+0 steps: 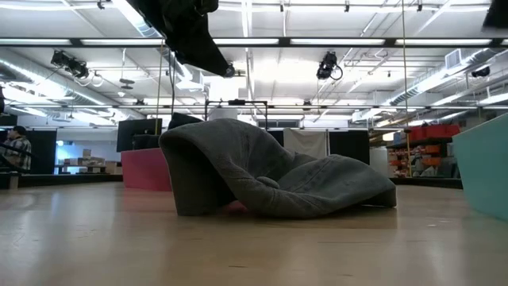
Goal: Pick & Place hat
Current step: Put the top gray cap into the green bin
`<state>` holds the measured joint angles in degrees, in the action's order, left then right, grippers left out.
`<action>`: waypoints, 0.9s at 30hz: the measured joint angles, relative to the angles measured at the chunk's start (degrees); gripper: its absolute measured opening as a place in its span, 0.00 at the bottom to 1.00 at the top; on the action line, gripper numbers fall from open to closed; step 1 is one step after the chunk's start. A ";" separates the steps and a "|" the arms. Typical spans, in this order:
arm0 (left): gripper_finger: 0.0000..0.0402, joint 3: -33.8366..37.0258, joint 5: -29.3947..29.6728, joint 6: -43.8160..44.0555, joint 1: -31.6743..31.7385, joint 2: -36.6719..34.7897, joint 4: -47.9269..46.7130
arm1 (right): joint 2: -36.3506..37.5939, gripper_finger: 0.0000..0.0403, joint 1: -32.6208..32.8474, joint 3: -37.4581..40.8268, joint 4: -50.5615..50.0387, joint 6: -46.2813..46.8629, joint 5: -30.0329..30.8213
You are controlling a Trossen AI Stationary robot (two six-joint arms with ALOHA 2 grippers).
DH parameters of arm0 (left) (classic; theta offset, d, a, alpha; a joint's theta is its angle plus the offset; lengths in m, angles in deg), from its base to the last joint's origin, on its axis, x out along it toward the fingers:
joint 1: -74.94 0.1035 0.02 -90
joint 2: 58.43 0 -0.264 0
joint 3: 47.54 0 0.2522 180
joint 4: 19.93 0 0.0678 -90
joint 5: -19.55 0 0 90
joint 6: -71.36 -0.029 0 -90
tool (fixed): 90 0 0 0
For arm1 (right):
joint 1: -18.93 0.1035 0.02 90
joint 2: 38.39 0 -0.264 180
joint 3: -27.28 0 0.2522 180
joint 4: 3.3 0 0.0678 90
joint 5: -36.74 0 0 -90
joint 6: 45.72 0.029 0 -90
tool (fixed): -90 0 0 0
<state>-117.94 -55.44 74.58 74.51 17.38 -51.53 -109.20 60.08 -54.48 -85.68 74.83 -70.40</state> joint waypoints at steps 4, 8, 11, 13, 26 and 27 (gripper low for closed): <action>0.42 0.00 0.02 0.04 0.00 0.00 0.00 | 0.05 0.01 0.02 -4.61 1.79 0.58 -7.71; 0.42 0.00 0.00 0.62 0.00 0.00 0.00 | -0.13 0.01 0.02 -4.09 6.18 6.63 -8.21; 0.42 0.00 0.02 0.62 0.00 0.00 0.00 | -1.23 0.01 0.11 -0.20 10.69 8.41 -10.84; 0.42 0.00 0.00 0.62 0.00 0.00 -0.02 | -1.38 0.01 0.47 3.69 14.62 8.24 -12.17; 0.42 0.00 0.02 0.55 -0.02 0.00 -1.01 | -0.73 0.05 -1.50 30.69 49.78 7.85 -22.50; 0.42 0.00 0.02 0.55 -0.02 0.00 -1.01 | -0.33 0.05 -2.12 31.51 50.08 6.56 -22.68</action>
<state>-117.94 -55.42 75.13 74.49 17.38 -52.54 -109.52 57.96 -22.97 -35.59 81.39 -93.08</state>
